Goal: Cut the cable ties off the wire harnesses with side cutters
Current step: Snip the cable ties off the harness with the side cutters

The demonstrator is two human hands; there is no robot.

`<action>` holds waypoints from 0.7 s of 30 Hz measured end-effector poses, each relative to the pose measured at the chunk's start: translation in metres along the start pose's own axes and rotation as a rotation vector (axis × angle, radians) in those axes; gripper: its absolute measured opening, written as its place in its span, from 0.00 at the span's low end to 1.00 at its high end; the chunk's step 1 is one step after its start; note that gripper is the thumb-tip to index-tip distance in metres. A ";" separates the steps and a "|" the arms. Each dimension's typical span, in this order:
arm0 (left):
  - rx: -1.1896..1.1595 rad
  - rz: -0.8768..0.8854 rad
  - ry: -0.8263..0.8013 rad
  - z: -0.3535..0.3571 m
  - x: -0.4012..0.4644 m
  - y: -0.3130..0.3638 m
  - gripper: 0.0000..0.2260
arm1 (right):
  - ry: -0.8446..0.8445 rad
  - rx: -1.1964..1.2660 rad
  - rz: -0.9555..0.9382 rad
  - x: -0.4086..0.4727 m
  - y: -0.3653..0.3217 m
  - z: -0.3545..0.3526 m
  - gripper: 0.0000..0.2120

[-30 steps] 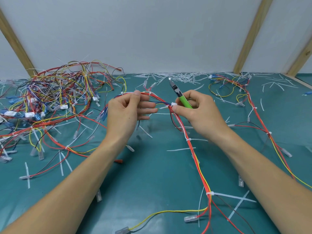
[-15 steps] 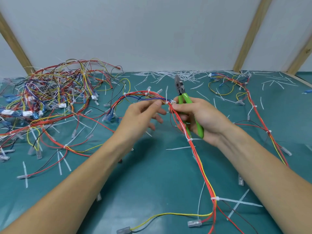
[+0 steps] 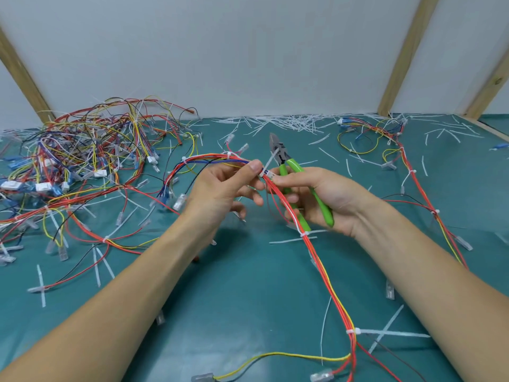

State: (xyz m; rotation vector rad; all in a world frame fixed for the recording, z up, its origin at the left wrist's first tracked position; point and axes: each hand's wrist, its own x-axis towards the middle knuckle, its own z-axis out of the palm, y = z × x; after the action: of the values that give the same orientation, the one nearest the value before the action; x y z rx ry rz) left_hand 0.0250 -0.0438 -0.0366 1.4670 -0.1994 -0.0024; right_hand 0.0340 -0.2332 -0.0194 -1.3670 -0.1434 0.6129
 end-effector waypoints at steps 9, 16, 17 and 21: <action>0.224 -0.029 0.337 -0.008 0.002 -0.001 0.11 | 0.594 -0.635 -0.494 0.006 0.002 -0.007 0.06; -0.106 -0.308 0.261 -0.008 0.009 0.000 0.07 | 0.663 -1.219 -0.535 0.000 0.009 -0.008 0.15; -0.136 -0.326 0.244 -0.009 0.009 0.000 0.06 | 0.648 -1.251 -0.517 0.000 0.009 -0.009 0.16; -0.171 -0.345 0.223 -0.012 0.011 -0.001 0.06 | 0.642 -1.264 -0.539 0.001 0.008 -0.009 0.22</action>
State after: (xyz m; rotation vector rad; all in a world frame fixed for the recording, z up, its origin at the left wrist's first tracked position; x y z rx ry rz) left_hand 0.0377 -0.0339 -0.0374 1.3041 0.2311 -0.1316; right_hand 0.0359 -0.2403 -0.0293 -2.5286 -0.3949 -0.5267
